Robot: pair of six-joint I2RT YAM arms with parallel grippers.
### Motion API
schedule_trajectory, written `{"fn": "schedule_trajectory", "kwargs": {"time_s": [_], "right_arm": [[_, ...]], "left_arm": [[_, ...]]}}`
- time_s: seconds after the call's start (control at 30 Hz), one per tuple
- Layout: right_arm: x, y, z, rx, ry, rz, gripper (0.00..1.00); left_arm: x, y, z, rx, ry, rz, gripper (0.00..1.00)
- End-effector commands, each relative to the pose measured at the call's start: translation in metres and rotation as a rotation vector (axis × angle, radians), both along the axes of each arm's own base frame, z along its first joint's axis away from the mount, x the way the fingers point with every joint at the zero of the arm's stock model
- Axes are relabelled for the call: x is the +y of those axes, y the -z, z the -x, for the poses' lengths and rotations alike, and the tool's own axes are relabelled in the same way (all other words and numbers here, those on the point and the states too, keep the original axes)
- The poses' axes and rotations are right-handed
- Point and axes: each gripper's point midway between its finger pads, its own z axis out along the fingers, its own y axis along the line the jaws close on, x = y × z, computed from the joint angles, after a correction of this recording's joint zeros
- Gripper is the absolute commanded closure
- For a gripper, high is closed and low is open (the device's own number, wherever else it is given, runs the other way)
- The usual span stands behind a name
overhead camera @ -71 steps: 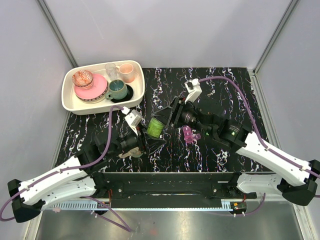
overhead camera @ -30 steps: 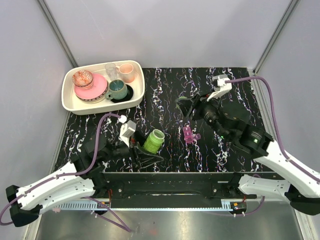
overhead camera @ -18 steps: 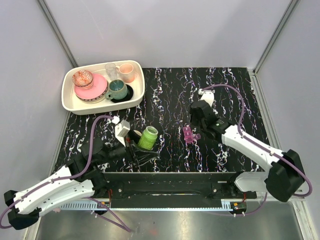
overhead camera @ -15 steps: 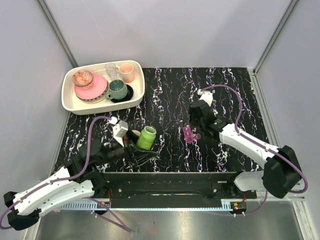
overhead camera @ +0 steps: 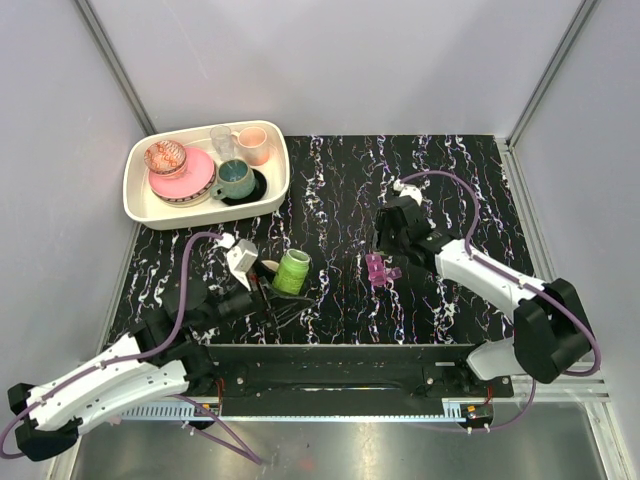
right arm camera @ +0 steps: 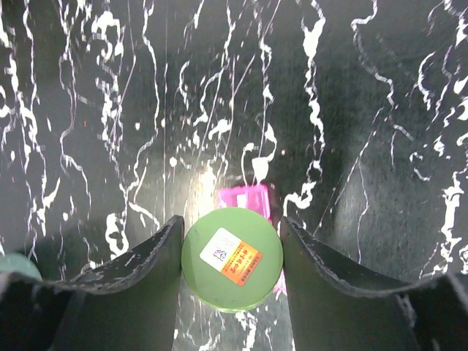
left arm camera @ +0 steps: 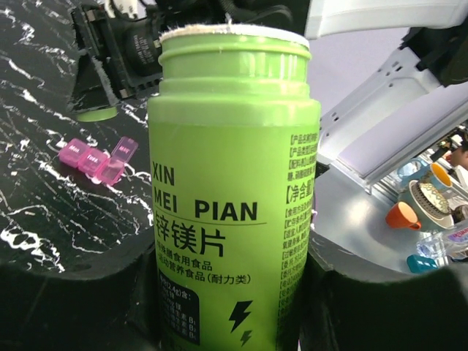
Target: Sort the pills into containers
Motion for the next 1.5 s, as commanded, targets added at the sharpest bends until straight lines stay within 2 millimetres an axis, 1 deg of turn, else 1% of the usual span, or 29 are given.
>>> {"fn": "schedule_trajectory", "kwargs": {"time_s": [0.0,0.07,0.1,0.2,0.37,0.4,0.43,0.5,0.53,0.6,0.63,0.7,0.73,0.8,0.87,0.9,0.97,1.0,1.07,1.1,1.17,1.2,1.23,1.27,1.3,1.33,1.37,1.43,1.47], "right_arm": [[0.02,-0.039,0.02,-0.005,-0.165,-0.088,1.0],[0.022,-0.051,0.031,-0.011,-0.222,-0.103,1.0],[0.022,-0.061,0.042,-0.006,-0.254,-0.124,1.0],[0.02,-0.077,0.063,0.002,-0.311,-0.15,1.0],[0.004,-0.09,0.084,0.015,-0.286,-0.141,1.0],[-0.001,-0.095,0.085,-0.004,-0.268,-0.134,1.0],[-0.004,-0.1,0.085,-0.014,-0.256,-0.132,1.0],[-0.012,-0.105,0.088,-0.023,-0.223,-0.123,1.0],[-0.017,-0.109,0.087,-0.036,-0.201,-0.113,1.0],[-0.026,-0.111,0.087,-0.045,-0.158,-0.094,1.0],[-0.028,-0.114,0.088,-0.051,-0.148,-0.093,1.0],[-0.034,-0.118,0.088,-0.066,-0.121,-0.087,1.0],[-0.036,-0.12,0.088,-0.072,-0.115,-0.086,1.0],[-0.041,-0.124,0.089,-0.088,-0.098,-0.081,1.0],[-0.044,-0.128,0.09,-0.098,-0.084,-0.078,1.0],[-0.048,-0.132,0.09,-0.113,-0.071,-0.078,1.0],[-0.051,-0.139,0.092,-0.129,-0.065,-0.079,1.0],[-0.054,-0.144,0.093,-0.148,-0.058,-0.08,1.0],[-0.058,-0.15,0.095,-0.162,-0.047,-0.076,1.0],[-0.061,-0.154,0.097,-0.174,-0.043,-0.075,1.0],[-0.064,-0.159,0.099,-0.183,-0.04,-0.072,1.0],[-0.066,-0.163,0.1,-0.193,-0.038,-0.075,1.0],[-0.067,-0.167,0.101,-0.203,-0.038,-0.077,1.0],[-0.068,-0.169,0.103,-0.204,-0.036,-0.078,1.0],[-0.07,-0.173,0.104,-0.218,-0.031,-0.08,1.0],[-0.071,-0.177,0.105,-0.228,-0.03,-0.083,1.0],[-0.074,-0.179,0.106,-0.234,-0.024,-0.081,1.0],[-0.077,-0.187,0.108,-0.253,-0.015,-0.086,1.0],[-0.08,-0.189,0.109,-0.259,-0.009,-0.082,1.0]], "left_arm": [[-0.003,0.008,-0.013,0.008,-0.049,-0.028,1.0],[-0.007,0.016,-0.016,0.01,-0.049,-0.056,1.0],[-0.01,0.022,-0.019,0.017,-0.055,-0.078,1.0],[-0.016,0.037,-0.026,0.017,-0.062,-0.133,1.0],[-0.026,0.056,-0.033,-0.008,-0.053,-0.194,1.0],[-0.028,0.064,-0.035,-0.005,-0.049,-0.221,1.0],[-0.031,0.062,-0.036,-0.022,-0.045,-0.212,1.0],[-0.036,0.072,-0.038,-0.043,-0.025,-0.247,1.0],[-0.038,0.072,-0.039,-0.081,-0.009,-0.249,1.0],[-0.043,0.083,-0.039,-0.093,0.013,-0.273,1.0],[-0.046,0.08,-0.042,-0.118,0.011,-0.256,1.0],[-0.048,0.091,-0.044,-0.144,0.014,-0.269,1.0],[-0.051,0.088,-0.047,-0.167,0.007,-0.247,1.0],[-0.055,0.098,-0.053,-0.181,-0.004,-0.267,1.0],[-0.06,0.096,-0.059,-0.212,-0.012,-0.264,1.0],[-0.063,0.108,-0.064,-0.203,-0.016,-0.294,1.0],[-0.07,0.108,-0.07,-0.219,-0.021,-0.301,1.0],[-0.075,0.12,-0.074,-0.206,-0.016,-0.333,1.0],[-0.085,0.117,-0.08,-0.217,-0.012,-0.336,1.0],[-0.089,0.127,-0.082,-0.207,-0.003,-0.361,1.0],[-0.097,0.127,-0.088,-0.21,-0.003,-0.37,1.0],[-0.101,0.135,-0.089,-0.199,0.008,-0.391,1.0],[-0.104,0.137,-0.091,-0.197,0.012,-0.4,1.0],[-0.108,0.135,-0.094,-0.2,0.014,-0.401,1.0],[-0.111,0.144,-0.095,-0.188,0.021,-0.425,1.0],[-0.115,0.142,-0.098,-0.193,0.024,-0.428,1.0],[-0.117,0.15,-0.1,-0.182,0.025,-0.452,1.0],[-0.122,0.151,-0.107,-0.182,0.014,-0.475,1.0],[-0.123,0.163,-0.112,-0.163,0.0,-0.516,1.0]]}}
